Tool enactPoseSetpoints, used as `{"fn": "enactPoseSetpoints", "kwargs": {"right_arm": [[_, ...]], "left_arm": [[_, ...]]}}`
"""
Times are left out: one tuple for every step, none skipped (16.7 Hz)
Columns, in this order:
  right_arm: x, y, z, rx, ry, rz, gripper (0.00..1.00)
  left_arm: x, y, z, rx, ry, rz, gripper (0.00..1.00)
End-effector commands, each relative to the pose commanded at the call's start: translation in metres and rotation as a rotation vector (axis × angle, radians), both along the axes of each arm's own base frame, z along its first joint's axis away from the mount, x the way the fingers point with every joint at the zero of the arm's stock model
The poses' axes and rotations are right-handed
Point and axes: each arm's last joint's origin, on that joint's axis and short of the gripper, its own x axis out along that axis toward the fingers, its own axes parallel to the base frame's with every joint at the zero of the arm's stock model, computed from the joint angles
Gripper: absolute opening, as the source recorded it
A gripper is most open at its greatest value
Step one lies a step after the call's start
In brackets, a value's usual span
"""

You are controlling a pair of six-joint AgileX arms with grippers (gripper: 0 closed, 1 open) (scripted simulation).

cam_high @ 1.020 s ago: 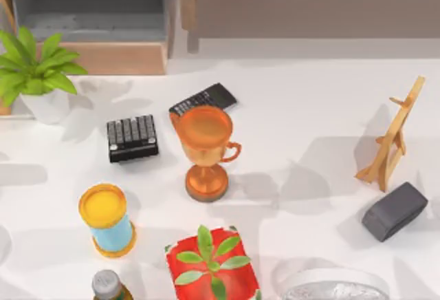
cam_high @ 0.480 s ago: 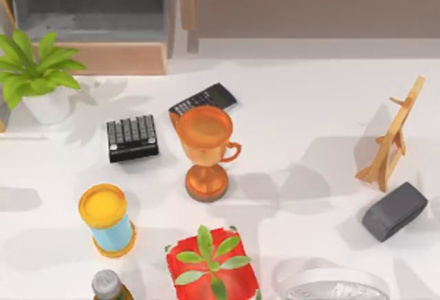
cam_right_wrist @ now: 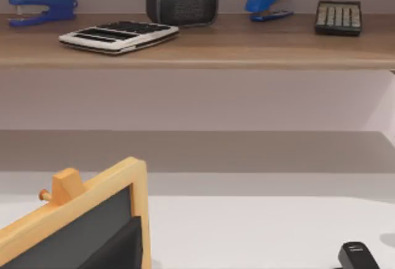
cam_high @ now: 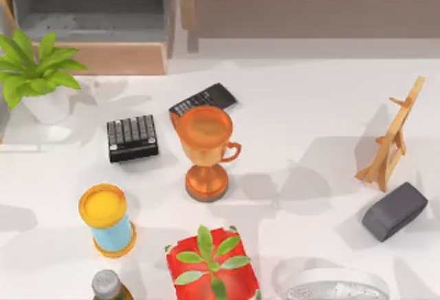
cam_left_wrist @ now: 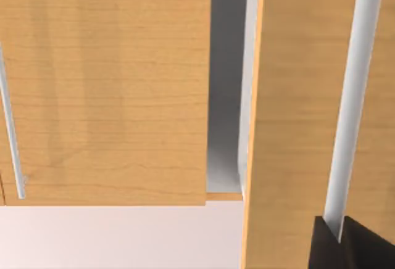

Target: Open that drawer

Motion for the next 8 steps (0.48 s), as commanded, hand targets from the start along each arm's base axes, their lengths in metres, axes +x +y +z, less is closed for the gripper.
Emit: {"fn": "enactPoseSetpoints", "kwargs": {"right_arm": [[0.0,0.0,0.0,0.0,0.0,0.0,1.0],[0.0,0.0,0.0,0.0,0.0,0.0,1.0],[0.0,0.0,0.0,0.0,0.0,0.0,1.0],[0.0,0.0,0.0,0.0,0.0,0.0,1.0],[0.0,0.0,0.0,0.0,0.0,0.0,1.0],[0.0,0.0,0.0,0.0,0.0,0.0,1.0],[0.0,0.0,0.0,0.0,0.0,0.0,1.0],[0.0,0.0,0.0,0.0,0.0,0.0,1.0]], "left_arm": [[0.0,0.0,0.0,0.0,0.0,0.0,0.08],[0.0,0.0,0.0,0.0,0.0,0.0,0.15],[0.0,0.0,0.0,0.0,0.0,0.0,0.23],[0.0,0.0,0.0,0.0,0.0,0.0,0.3],[0.0,0.0,0.0,0.0,0.0,0.0,0.38],[0.0,0.0,0.0,0.0,0.0,0.0,0.45],[0.0,0.0,0.0,0.0,0.0,0.0,0.53],[0.0,0.0,0.0,0.0,0.0,0.0,0.6]]}}
